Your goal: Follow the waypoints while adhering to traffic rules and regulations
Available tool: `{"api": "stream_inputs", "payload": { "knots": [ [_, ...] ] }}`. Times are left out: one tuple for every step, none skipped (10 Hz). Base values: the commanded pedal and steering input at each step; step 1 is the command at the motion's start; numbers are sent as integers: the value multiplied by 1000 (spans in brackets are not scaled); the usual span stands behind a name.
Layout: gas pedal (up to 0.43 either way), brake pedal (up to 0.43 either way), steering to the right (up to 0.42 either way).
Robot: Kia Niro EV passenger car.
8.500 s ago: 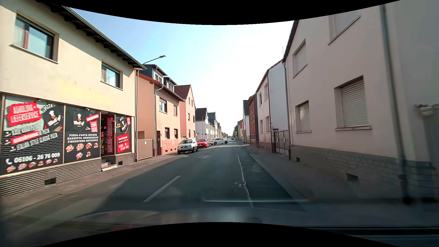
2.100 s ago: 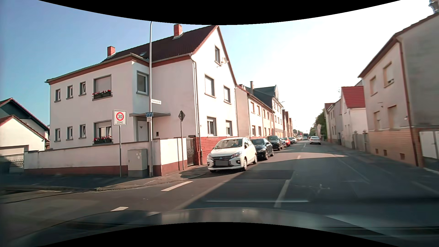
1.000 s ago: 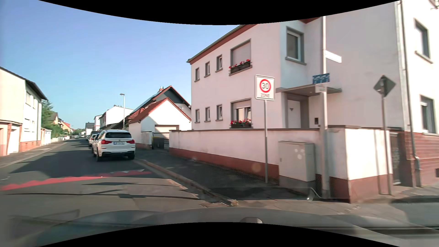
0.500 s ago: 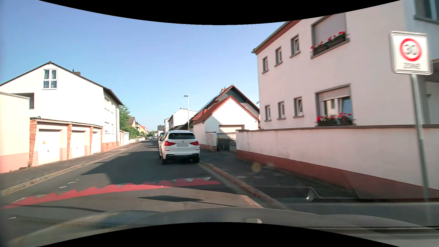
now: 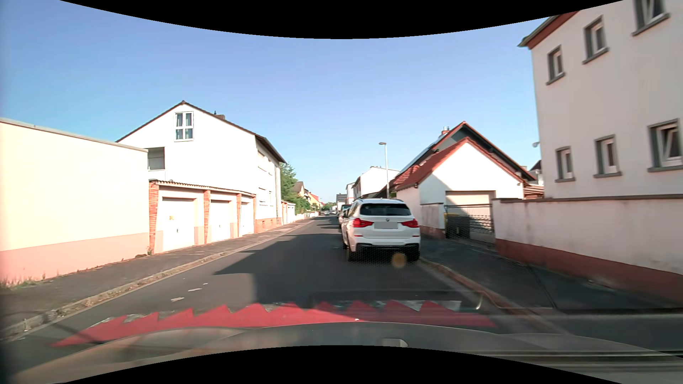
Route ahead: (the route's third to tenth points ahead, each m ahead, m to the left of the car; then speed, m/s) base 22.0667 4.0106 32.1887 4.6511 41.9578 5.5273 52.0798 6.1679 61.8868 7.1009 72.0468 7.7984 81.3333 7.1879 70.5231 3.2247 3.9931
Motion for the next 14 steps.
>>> {"api": "stream_inputs", "payload": {
  "knots": [
    [20,0,-444],
    [39,0,-391],
    [39,0,-343],
    [47,0,-304],
    [67,0,-256],
    [67,0,-220],
    [67,0,-188],
    [67,0,-144],
    [67,0,-104],
    [67,0,-72],
    [67,0,-33],
    [67,0,9],
    [67,0,42],
    [67,0,71]
  ]
}}
